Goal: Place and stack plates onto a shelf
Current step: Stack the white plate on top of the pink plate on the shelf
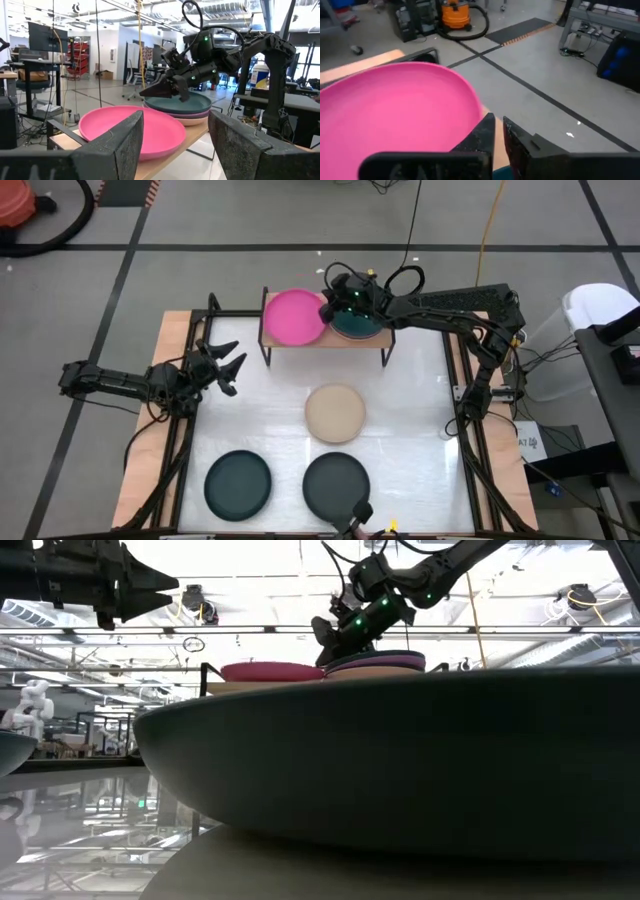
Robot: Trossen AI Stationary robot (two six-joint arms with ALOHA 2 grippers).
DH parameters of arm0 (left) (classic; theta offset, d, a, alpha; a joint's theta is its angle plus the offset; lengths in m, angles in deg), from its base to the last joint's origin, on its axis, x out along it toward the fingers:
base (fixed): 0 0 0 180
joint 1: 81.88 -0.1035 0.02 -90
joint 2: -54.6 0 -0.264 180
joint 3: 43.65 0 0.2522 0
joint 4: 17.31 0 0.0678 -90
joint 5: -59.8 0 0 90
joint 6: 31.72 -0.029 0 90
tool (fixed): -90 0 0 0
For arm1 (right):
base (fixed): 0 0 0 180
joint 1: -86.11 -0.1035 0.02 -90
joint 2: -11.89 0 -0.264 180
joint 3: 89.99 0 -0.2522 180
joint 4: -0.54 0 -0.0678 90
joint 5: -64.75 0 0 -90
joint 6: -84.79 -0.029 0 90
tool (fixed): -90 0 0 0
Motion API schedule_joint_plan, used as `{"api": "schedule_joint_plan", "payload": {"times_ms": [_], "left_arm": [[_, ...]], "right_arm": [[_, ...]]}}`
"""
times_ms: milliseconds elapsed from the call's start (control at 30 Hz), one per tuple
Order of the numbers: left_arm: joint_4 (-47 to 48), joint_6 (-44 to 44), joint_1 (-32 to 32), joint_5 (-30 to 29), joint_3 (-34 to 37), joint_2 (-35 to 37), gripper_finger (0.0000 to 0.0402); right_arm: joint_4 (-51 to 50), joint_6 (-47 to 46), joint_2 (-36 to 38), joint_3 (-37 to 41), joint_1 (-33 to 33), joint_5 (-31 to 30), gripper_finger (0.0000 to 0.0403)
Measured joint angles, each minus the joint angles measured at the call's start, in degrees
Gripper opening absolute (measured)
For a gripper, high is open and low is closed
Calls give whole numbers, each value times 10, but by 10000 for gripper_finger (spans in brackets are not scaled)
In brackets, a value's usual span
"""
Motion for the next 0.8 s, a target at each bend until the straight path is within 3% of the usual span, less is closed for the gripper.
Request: {"api": "schedule_joint_plan", "payload": {"times_ms": [333,600,800], "left_arm": [[9,17,0,0,0,0,225],[9,-14,0,0,0,0,225],[21,8,0,-1,0,0,225]], "right_arm": [[-75,59,95,0,-52,27,103],[-208,64,239,13,-120,27,96],[-177,62,356,127,-200,10,94]]}}
